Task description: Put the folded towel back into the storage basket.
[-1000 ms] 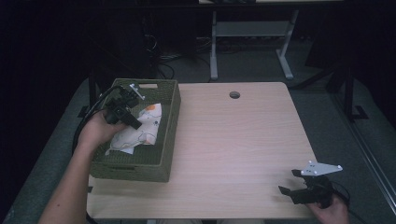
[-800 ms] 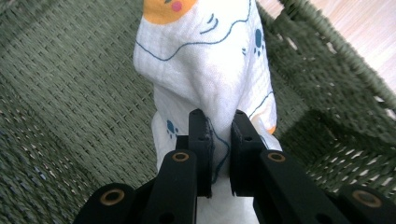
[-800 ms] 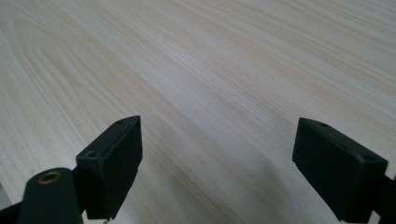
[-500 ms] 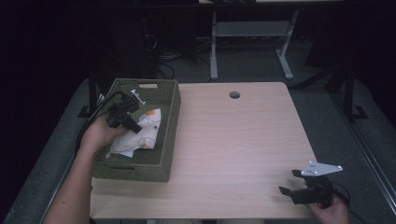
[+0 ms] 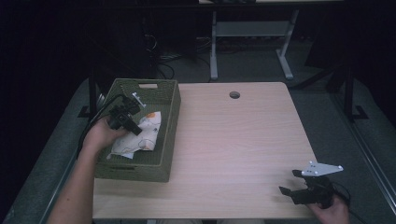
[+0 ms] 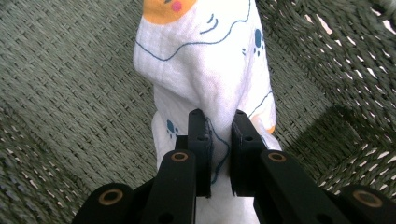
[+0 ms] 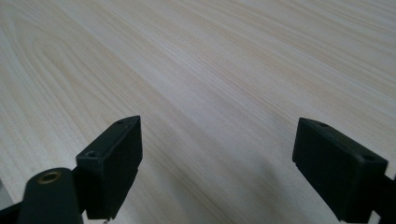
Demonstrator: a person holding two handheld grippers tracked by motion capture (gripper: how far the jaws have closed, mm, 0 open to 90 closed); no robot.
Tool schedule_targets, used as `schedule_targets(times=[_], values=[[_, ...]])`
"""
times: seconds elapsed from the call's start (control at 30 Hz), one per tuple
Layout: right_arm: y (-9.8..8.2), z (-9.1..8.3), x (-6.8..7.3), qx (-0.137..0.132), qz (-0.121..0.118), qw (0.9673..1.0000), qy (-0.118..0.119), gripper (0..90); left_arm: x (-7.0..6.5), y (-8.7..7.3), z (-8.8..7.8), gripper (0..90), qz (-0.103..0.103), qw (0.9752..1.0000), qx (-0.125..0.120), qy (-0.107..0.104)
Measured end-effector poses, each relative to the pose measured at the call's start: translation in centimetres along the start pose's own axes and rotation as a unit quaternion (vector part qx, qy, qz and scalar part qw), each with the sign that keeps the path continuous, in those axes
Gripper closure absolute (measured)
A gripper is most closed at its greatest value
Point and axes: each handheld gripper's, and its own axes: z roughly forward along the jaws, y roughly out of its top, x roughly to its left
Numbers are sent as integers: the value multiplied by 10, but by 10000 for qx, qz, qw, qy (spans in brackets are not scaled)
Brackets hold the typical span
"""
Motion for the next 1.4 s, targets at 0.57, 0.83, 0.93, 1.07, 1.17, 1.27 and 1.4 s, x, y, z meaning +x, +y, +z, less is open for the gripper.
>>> schedule_targets(times=[0.57,0.83,0.93,1.07,1.17,1.27,1.4], values=[[0,0,-1,22,8,10000,5,157,5,0,4,808,116,9999,49,10],[-1,0,-1,24,21,10000,1,157,7,0,5,811,168,9998,47,-3],[0,1,-1,29,25,10000,0,157,6,1,6,811,231,9997,-14,18],[0,2,0,53,11,10000,12,157,11,2,6,695,44,9999,-61,77],[0,2,0,64,-7,10000,23,157,13,1,6,657,-24,9999,-108,122],[0,2,0,60,-7,10000,21,157,13,0,4,644,-34,9998,-118,146],[0,2,1,51,-5,10000,22,157,12,-1,4,642,-39,9999,-108,129]])
